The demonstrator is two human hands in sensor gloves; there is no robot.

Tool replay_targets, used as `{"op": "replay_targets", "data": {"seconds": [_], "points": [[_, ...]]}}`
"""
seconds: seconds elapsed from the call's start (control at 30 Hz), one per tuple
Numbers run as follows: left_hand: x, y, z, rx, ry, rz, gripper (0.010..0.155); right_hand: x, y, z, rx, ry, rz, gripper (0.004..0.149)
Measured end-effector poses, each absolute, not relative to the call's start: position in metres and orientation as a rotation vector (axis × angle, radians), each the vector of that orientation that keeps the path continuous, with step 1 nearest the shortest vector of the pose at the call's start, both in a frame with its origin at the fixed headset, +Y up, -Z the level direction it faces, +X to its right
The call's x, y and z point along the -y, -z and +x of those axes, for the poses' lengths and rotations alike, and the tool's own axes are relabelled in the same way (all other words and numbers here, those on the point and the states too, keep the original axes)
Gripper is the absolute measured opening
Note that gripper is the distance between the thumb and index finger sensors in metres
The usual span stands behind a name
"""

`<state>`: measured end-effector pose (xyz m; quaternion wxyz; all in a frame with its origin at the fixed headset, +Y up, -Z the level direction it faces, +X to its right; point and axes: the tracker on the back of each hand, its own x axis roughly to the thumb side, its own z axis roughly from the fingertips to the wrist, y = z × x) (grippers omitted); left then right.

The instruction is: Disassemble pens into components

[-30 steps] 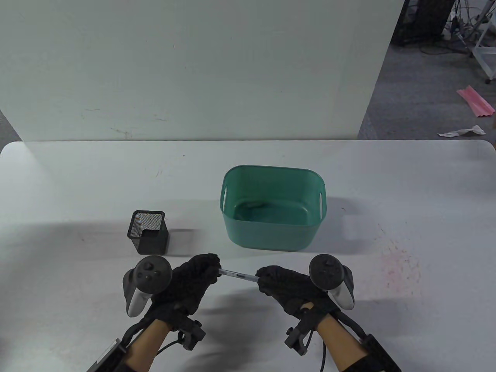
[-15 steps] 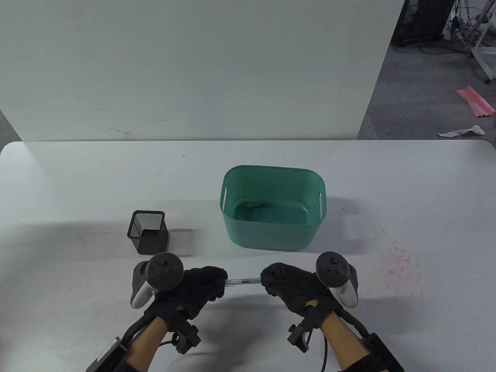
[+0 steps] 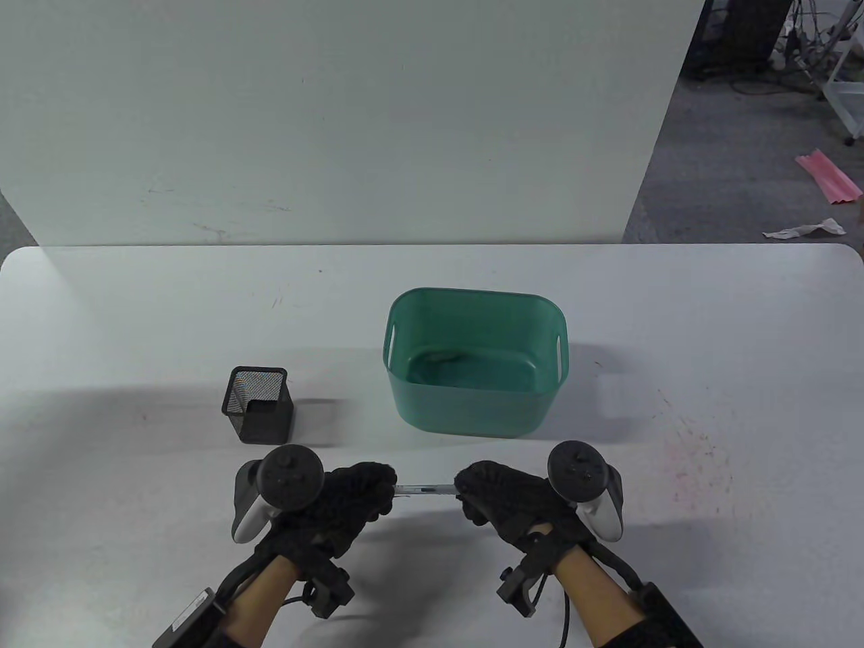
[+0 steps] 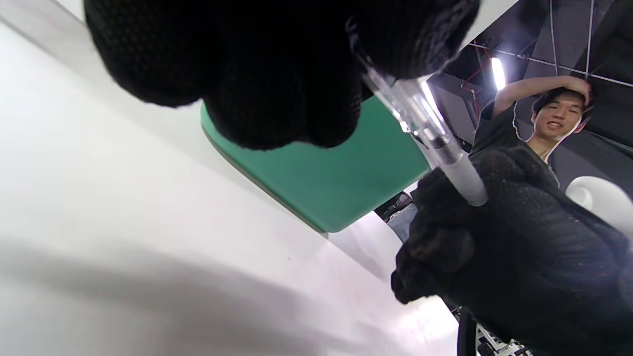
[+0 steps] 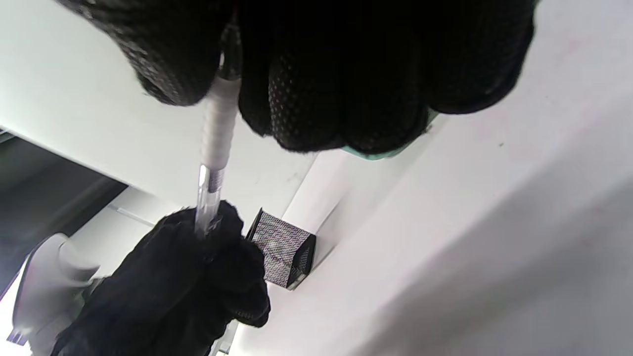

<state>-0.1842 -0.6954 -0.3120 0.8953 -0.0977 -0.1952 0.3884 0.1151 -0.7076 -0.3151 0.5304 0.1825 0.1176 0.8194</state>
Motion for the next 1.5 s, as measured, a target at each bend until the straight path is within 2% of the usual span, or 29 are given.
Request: {"op": "replay_targets", "data": {"seconds": [0.07, 0.13, 0.17, 0.33, 0.47, 0.67, 0.77, 0.83, 0.9, 1.03, 1.13, 1.3, 1.37, 1.43, 1.5], "points": [[0.696, 0.313, -0.185, 0.390, -0.808, -0.199, 0.045, 0.706, 0.314, 0.115, -0.260, -1.978, 0.455, 0.049], [0.696, 0.313, -0.186, 0.385, -0.808, -0.193, 0.045, 0.707, 0.314, 0.116, -0.276, -1.982, 0.428, 0.064], [0.696, 0.313, -0.187, 0.381, -0.816, -0.191, 0.045, 0.708, 0.315, 0.117, -0.303, -1.968, 0.409, 0.067], [0.696, 0.313, -0.188, 0.374, -0.821, -0.185, 0.046, 0.716, 0.316, 0.122, -0.325, -1.914, 0.307, 0.055], [0.696, 0.313, -0.187, 0.374, -0.818, -0.190, 0.045, 0.712, 0.317, 0.120, -0.301, -1.856, 0.332, 0.043], [0.696, 0.314, -0.189, 0.362, -0.832, -0.188, 0.046, 0.713, 0.317, 0.120, -0.389, -1.939, 0.364, 0.065], [0.697, 0.314, -0.187, 0.369, -0.823, -0.197, 0.046, 0.718, 0.316, 0.120, -0.389, -1.904, 0.325, 0.059], [0.698, 0.314, -0.186, 0.373, -0.819, -0.202, 0.046, 0.717, 0.317, 0.119, -0.346, -1.877, 0.283, 0.049], [0.698, 0.315, -0.187, 0.371, -0.812, -0.199, 0.045, 0.715, 0.318, 0.119, -0.346, -1.865, 0.314, 0.045], [0.698, 0.316, -0.190, 0.360, -0.837, -0.198, 0.045, 0.714, 0.317, 0.119, -0.359, -1.925, 0.343, 0.064], [0.698, 0.316, -0.190, 0.362, -0.835, -0.198, 0.046, 0.718, 0.316, 0.120, -0.348, -1.916, 0.265, 0.061], [0.700, 0.316, -0.190, 0.359, -0.834, -0.203, 0.046, 0.711, 0.318, 0.118, -0.324, -1.897, 0.326, 0.045], [0.702, 0.317, -0.192, 0.345, -0.854, -0.207, 0.045, 0.708, 0.317, 0.118, -0.325, -1.922, 0.327, 0.050], [0.704, 0.318, -0.192, 0.343, -0.857, -0.214, 0.046, 0.707, 0.317, 0.121, -0.331, -1.987, 0.357, 0.062], [0.705, 0.319, -0.191, 0.343, -0.854, -0.219, 0.045, 0.709, 0.317, 0.123, -0.321, -1.981, 0.325, 0.062]]}}
